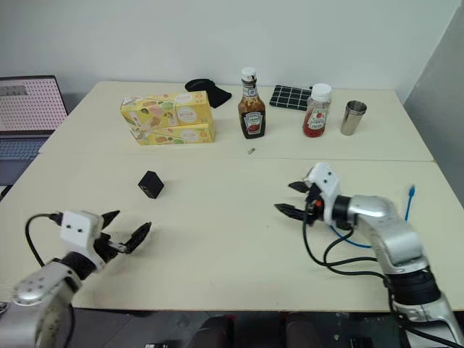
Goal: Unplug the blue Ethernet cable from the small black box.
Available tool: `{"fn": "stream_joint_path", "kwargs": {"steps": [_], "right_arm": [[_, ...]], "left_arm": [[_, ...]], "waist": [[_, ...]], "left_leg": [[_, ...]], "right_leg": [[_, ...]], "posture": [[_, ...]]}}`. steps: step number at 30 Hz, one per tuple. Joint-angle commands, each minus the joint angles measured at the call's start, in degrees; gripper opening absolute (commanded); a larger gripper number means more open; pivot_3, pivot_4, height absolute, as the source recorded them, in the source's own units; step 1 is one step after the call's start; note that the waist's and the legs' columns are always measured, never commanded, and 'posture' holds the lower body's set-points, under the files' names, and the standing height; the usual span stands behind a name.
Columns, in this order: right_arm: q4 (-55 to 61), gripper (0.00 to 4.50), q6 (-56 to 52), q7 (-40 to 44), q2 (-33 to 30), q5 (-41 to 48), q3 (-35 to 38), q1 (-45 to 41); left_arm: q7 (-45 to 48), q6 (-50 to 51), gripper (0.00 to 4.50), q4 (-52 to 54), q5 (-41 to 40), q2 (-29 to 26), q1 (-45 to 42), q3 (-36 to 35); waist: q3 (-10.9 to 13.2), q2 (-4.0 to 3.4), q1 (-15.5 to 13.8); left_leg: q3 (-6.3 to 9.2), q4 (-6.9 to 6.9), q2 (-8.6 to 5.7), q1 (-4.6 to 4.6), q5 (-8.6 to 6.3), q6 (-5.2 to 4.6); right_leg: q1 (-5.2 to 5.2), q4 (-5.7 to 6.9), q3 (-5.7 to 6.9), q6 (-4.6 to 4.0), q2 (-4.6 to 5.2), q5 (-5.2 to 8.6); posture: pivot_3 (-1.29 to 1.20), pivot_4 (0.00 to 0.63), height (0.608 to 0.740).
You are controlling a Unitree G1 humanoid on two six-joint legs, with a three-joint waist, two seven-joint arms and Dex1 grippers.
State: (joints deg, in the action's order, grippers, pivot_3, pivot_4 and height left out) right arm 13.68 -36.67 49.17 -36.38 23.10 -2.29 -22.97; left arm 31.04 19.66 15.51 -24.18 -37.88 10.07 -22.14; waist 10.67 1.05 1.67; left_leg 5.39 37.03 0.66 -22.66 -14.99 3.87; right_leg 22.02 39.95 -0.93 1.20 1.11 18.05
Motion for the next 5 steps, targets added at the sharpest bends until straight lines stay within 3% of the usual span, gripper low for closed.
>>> {"fn": "stream_joint_path", "kwargs": {"steps": [1,5], "right_arm": [[1.1,3.61,-0.3,2.9,-4.9,1.6,4.2,0.9],[1.2,3.61,-0.1,3.7,-7.2,2.2,5.1,1.6]], "left_arm": [[4.8,4.3,4.48,0.7,-3.8,-5.8,-3.4,-3.9],[8.0,5.0,4.48,-1.0,-3.7,-8.6,-4.1,-4.4]], "waist": [[0.0,0.00,0.0],[0.0,0.00,0.1]], "left_leg": [[0.00,0.00,-0.03,-0.01,0.00,0.00],[-0.06,-0.02,-0.02,0.03,0.00,0.00]], "right_leg": [[0.01,0.01,0.01,0.00,-0.02,0.00],[0.01,0.00,-0.02,-0.01,-0.04,0.01]], "posture": [[0.00,0.150,0.740],[0.00,0.150,0.740]]}}
